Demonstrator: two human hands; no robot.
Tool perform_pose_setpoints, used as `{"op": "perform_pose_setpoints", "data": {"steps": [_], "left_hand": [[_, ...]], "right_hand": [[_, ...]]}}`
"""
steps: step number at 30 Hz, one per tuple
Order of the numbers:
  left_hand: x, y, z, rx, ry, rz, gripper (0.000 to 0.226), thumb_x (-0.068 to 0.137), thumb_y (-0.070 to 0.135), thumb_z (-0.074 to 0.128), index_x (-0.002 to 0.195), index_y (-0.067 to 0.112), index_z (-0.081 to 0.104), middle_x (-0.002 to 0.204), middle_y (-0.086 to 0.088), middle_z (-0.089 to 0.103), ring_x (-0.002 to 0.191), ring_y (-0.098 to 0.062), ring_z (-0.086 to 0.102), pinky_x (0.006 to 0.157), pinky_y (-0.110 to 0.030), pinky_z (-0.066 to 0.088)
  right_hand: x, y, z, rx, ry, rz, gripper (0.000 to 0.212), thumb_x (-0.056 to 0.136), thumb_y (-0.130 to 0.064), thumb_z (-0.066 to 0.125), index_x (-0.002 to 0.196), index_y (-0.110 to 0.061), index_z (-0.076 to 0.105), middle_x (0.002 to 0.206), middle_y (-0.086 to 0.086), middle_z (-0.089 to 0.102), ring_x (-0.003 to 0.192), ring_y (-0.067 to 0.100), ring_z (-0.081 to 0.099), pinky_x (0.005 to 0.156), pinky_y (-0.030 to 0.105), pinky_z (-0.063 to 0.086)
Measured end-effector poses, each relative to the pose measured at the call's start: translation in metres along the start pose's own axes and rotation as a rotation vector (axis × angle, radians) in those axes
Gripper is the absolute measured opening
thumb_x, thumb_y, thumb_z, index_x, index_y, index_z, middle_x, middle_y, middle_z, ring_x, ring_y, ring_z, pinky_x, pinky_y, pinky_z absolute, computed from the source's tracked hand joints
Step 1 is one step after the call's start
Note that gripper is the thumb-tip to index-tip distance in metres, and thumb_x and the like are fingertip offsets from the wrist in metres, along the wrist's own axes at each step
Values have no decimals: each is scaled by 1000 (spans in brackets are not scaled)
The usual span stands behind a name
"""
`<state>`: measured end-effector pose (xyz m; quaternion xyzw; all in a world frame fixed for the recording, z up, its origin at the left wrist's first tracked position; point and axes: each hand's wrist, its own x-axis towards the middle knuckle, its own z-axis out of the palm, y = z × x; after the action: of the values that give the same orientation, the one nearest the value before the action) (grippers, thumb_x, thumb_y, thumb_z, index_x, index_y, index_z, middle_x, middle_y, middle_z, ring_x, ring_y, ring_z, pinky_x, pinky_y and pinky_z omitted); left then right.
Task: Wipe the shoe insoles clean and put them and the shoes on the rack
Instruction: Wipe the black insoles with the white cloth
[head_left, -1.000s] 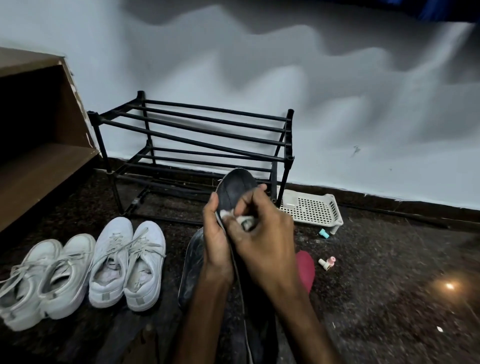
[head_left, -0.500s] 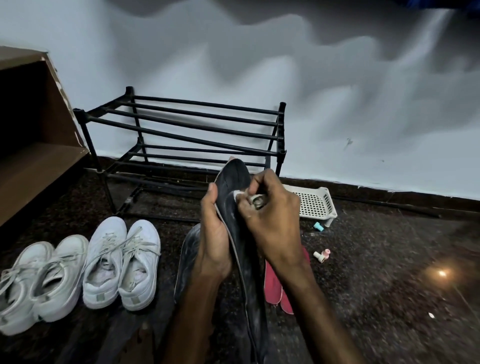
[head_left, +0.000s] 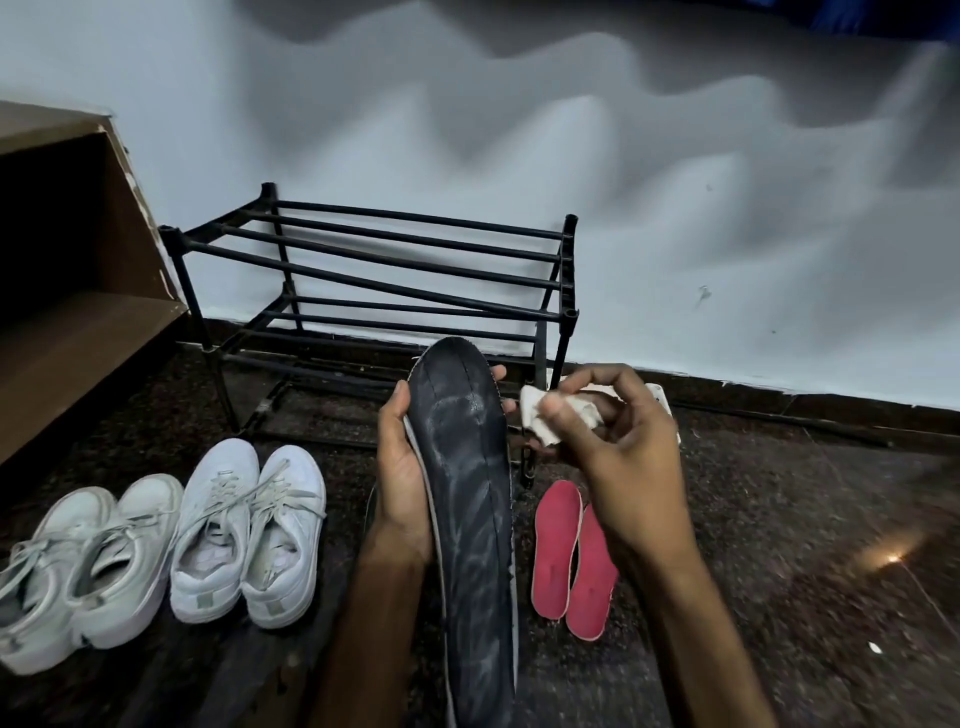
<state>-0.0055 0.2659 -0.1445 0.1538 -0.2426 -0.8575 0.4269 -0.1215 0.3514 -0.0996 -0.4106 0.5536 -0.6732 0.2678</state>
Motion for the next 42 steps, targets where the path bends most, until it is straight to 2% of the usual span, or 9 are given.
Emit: {"op": "perform_pose_setpoints", "data": {"steps": [5,11,14,19,22,25,28,35,42], "left_hand": [[-4,-7,-2,-30,26,-62,71,96,57,33,120,-1,65,110,-19,67,95,-27,68,80,-35,58],[-1,-9,-1,-27,-49,-60,73,96,55,31,135,-4,52,115,-21,63,98,-28,65,83,-37,57],[1,-12,-2,-22,-74,-63,72,96,54,33,135,-4,52,120,-21,60,104,-27,64,88,-36,55],[0,-16,0,-4,-99,-75,65,94,52,34,104,2,74,104,-18,70,96,-26,69,85,-33,56],[2,-15,-1,10,-71,-48,64,94,52,36,111,2,72,110,-18,69,97,-25,68,85,-33,56],[6,-14,-7,19,-47,-19,69,96,55,36,136,1,53,133,-19,56,114,-29,57,93,-42,47],[9,-16,-12,-29,-52,-29,74,97,56,30,140,-2,46,137,-20,52,119,-31,52,91,-41,52],[4,-20,-7,-109,-129,-81,66,94,54,34,100,1,74,99,-15,70,91,-24,69,82,-31,58],[5,-27,-2,-134,-99,-102,55,93,48,41,121,6,62,119,-14,64,113,-24,60,102,-33,46]], "right_hand": [[5,4,-5,77,-156,149,29,77,-3,75,103,-13,70,110,6,71,96,24,68,81,29,57],[10,-6,1,-730,-96,-56,30,84,-13,74,102,-25,54,79,-8,66,66,2,62,60,7,44],[16,-13,9,-953,-147,-184,26,81,-12,74,93,-24,54,86,-9,60,76,3,56,60,9,37],[22,-8,15,-876,-139,-175,9,82,-23,76,89,-23,70,91,-8,57,89,7,57,80,19,45],[23,-13,6,-679,16,-152,5,84,-20,74,82,-20,70,93,-8,61,89,2,59,75,4,41],[21,-16,0,-339,77,-37,12,87,-19,70,80,-14,62,94,-3,72,86,14,69,87,37,56],[16,-15,1,-163,87,27,12,92,-15,64,85,-10,56,79,9,74,66,25,71,64,52,60],[17,9,12,-694,-128,-76,5,87,-30,71,88,-26,70,81,-12,69,71,-3,62,63,7,41],[30,20,34,-921,70,-514,11,90,-10,65,101,-10,66,95,3,62,91,21,55,81,26,41]]}}
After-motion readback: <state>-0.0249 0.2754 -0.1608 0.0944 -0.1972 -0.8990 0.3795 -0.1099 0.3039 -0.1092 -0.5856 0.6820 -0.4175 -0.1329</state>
